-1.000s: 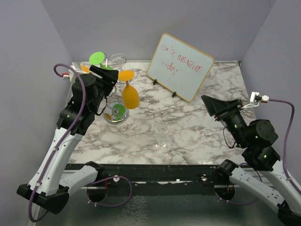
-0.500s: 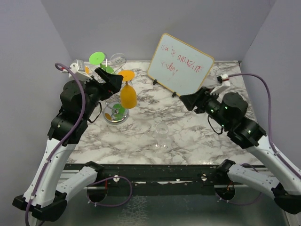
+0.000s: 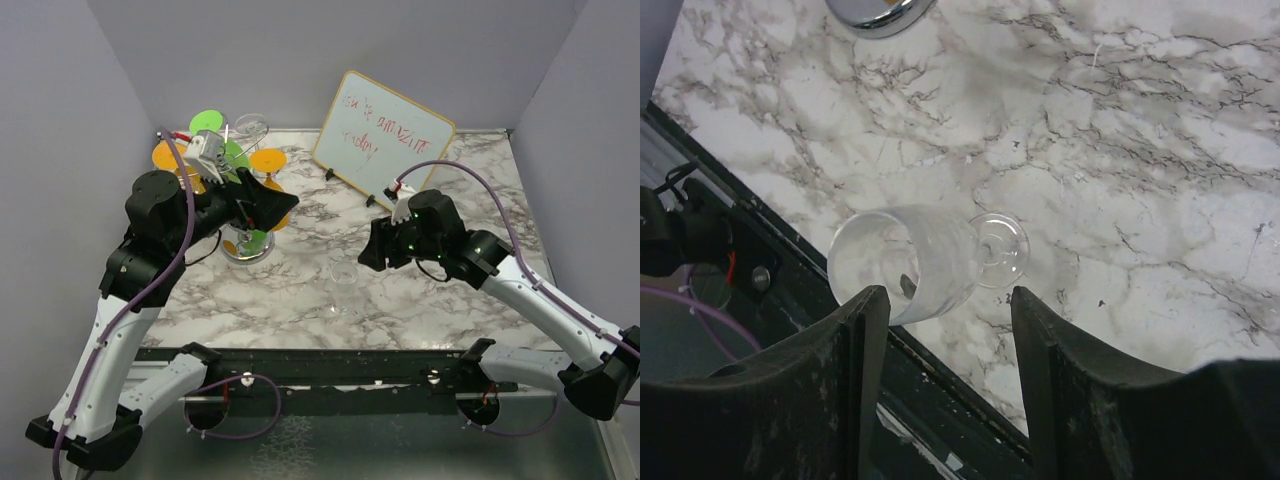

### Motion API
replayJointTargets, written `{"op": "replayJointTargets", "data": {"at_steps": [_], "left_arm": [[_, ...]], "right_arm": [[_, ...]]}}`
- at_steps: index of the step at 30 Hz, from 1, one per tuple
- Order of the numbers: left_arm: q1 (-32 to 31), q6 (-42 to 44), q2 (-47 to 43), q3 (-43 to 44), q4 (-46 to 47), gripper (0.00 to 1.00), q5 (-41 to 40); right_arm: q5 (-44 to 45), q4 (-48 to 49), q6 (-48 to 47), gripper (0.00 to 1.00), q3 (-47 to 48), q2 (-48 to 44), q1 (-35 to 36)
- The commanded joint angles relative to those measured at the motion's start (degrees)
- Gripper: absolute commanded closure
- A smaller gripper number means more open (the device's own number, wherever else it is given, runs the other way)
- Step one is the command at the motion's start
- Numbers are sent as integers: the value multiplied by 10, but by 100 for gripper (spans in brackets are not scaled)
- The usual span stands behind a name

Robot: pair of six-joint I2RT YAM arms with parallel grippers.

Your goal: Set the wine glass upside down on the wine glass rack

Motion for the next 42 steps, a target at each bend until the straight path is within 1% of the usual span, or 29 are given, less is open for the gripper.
{"op": "replayJointTargets", "data": {"at_steps": [1,5,10,14,19,23,25,27,33,36,42], "left_arm": [[0,22,19,-4,5,1,125],[-1,11,21,-20,30,1,133],[-1,4,25,-45,53,1,141],[-1,2,27,-57,66,1,141],[-1,0,29,-71,74,1,138],[-2,-9,27,-80,75,2,129],[-5,-7,24,-81,76,4,130],[-10,-8,16,-82,76,4,113],[-22,-22,7,-100,78,4,92],[-34,-26,7,-107,80,5,83],[-76,-46,0,-113,82,6,46]], "right_arm": [[-44,-9,-16,43,-3,8,9],[-34,-14,-16,43,4,35,21],[1,-31,-16,43,22,70,48],[32,-44,-12,43,32,89,56],[73,-60,-3,45,52,115,71],[129,-96,-1,49,80,139,99],[155,-112,-4,52,92,146,111],[180,-126,-10,56,101,152,119],[211,-164,-25,79,128,167,122],[217,-170,-30,88,128,164,122],[262,-177,-27,97,131,139,123]]}}
